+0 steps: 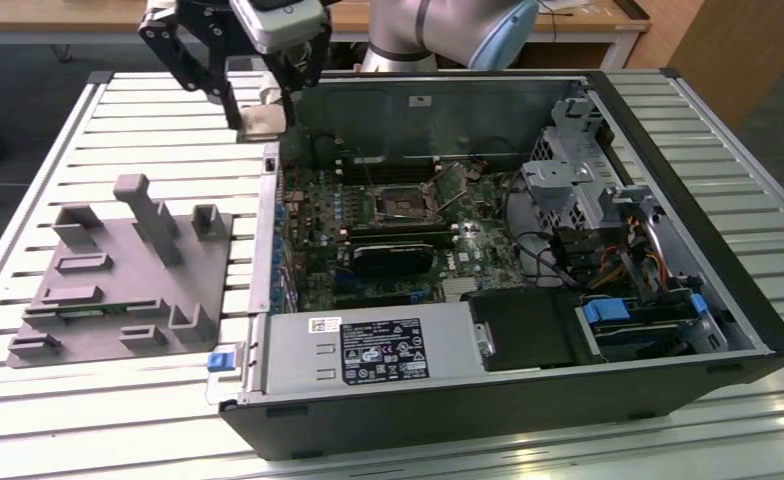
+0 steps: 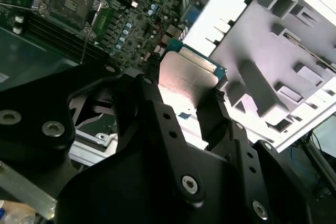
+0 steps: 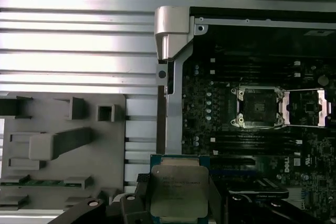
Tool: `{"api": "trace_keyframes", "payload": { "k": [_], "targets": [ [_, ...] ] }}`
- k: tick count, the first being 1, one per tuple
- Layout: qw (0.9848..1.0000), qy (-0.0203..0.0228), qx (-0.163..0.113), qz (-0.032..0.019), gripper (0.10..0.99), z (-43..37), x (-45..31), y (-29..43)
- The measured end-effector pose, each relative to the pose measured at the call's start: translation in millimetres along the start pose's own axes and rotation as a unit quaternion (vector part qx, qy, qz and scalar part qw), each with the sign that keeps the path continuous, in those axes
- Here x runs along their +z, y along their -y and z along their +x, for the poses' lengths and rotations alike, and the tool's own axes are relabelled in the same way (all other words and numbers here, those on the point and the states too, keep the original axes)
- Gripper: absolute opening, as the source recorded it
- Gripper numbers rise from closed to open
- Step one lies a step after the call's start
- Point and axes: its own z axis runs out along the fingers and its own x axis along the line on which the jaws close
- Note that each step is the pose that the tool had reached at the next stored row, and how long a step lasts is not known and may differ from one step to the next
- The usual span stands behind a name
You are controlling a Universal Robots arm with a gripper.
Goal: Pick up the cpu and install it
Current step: 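Pick up the cpu and move it towards the insertion slot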
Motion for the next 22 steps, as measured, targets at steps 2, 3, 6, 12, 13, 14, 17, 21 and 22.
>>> {"api": "trace_keyframes", "payload": {
  "k": [2,3,6,12,13,14,17,21,22],
  "targets": [
    [1.0000,0.0000,0.000,0.0000,0.533,-5.7,0.5,-1.1],
    [1.0000,0.0000,0.000,0.0000,0.533,-8.7,0.8,-1.8],
    [1.0000,0.0000,0.000,0.0000,0.533,-17.7,1.7,-4.0],
    [1.0000,0.0000,0.000,0.0000,0.533,-34.9,3.4,-8.6],
    [1.0000,0.0000,0.000,0.0000,0.533,-37.6,3.7,-9.4],
    [1.0000,0.0000,0.000,0.0000,0.533,-40.4,4.0,-10.2],
    [1.0000,0.0000,0.000,0.0001,0.533,-48.9,4.8,-12.6],
    [1.0000,0.0000,0.000,0.0000,0.533,-60.7,6.1,-16.1],
    [1.0000,0.0000,0.000,0.0000,0.533,-63.7,6.5,-17.1]
  ]
}}
